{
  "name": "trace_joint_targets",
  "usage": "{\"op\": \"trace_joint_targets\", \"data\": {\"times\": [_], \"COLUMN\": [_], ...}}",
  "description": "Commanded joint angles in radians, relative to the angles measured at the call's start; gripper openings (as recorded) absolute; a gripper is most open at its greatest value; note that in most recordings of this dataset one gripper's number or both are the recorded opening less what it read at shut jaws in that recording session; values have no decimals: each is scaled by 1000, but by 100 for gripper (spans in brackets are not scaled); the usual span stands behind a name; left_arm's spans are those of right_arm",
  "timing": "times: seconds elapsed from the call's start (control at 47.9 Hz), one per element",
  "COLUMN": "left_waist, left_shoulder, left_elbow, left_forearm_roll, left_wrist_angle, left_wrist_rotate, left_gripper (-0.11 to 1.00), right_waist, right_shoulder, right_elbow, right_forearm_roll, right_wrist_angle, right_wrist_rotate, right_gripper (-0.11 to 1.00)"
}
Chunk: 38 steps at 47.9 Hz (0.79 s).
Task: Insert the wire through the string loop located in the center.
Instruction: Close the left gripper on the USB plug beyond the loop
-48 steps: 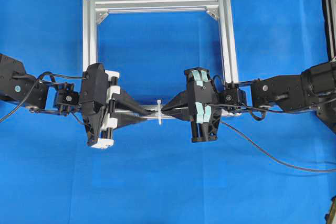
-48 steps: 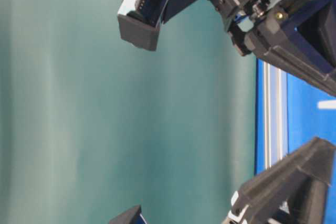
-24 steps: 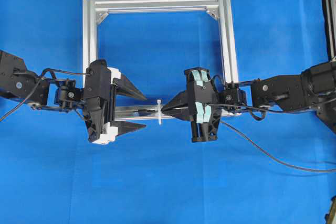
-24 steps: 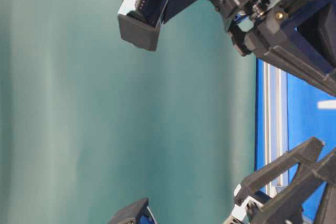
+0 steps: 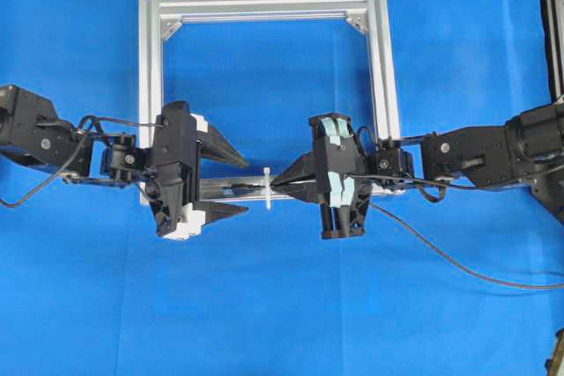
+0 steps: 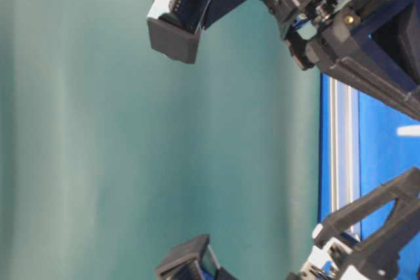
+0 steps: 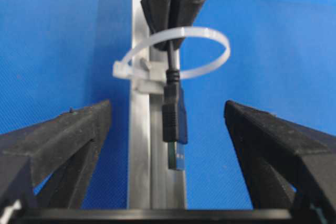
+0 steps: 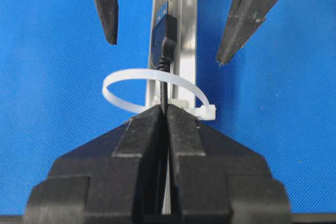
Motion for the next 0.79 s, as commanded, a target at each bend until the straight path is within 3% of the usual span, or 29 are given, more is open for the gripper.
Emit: {"op": "trace_joint_targets", "data": {"times": [0.0, 0.773], "left_waist": [3, 2], "left_shoulder": [-12, -11], "left_elbow": [-20, -28], "left_forearm_roll": [2, 2], "left_wrist_angle": [17, 26], "left_wrist_rotate": [-2, -3], "left_gripper": [91, 91], "right_waist": [0, -2], "right_shoulder": [-12, -12], "right_elbow": [-9, -9], "right_forearm_roll": [-2, -2], "right_wrist_angle": [-6, -6], "right_wrist_rotate": [-2, -2], "right_gripper": [-3, -3]}}
